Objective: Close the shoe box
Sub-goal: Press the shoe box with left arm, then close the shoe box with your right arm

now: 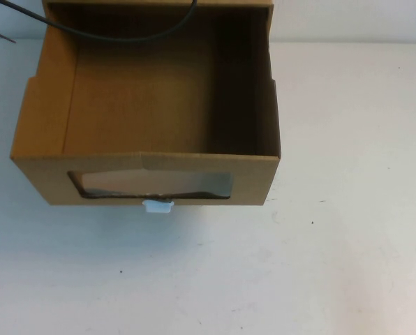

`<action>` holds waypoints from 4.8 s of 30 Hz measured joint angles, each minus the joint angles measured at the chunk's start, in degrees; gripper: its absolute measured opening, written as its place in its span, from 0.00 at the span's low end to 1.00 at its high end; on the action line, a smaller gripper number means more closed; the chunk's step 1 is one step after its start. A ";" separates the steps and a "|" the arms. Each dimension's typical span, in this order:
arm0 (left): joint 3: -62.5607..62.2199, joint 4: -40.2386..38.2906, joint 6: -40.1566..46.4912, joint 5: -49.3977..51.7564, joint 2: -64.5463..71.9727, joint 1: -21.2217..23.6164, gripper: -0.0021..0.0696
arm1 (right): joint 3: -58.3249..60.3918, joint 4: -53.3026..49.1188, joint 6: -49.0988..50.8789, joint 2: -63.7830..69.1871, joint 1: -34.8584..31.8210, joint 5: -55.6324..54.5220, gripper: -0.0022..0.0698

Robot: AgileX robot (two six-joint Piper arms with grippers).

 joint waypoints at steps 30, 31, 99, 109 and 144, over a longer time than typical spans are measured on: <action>-0.23 -0.04 -0.09 0.36 0.00 0.00 0.02 | -53.37 2.10 -10.09 58.76 6.61 45.76 0.01; -0.23 -0.04 -0.09 0.36 0.00 0.00 0.02 | -55.77 1.19 -9.80 61.22 9.48 45.76 0.01; -0.27 -0.47 -0.09 1.74 0.00 0.00 0.02 | -109.47 -9.60 -1.84 109.07 29.85 40.48 0.01; -0.27 -0.63 -0.09 1.74 0.00 0.00 0.02 | -111.35 -9.64 -1.84 107.62 27.85 46.47 0.01; -0.27 -2.40 -0.09 1.88 0.00 0.00 0.02 | -123.30 -6.58 -0.76 117.82 22.66 42.44 0.01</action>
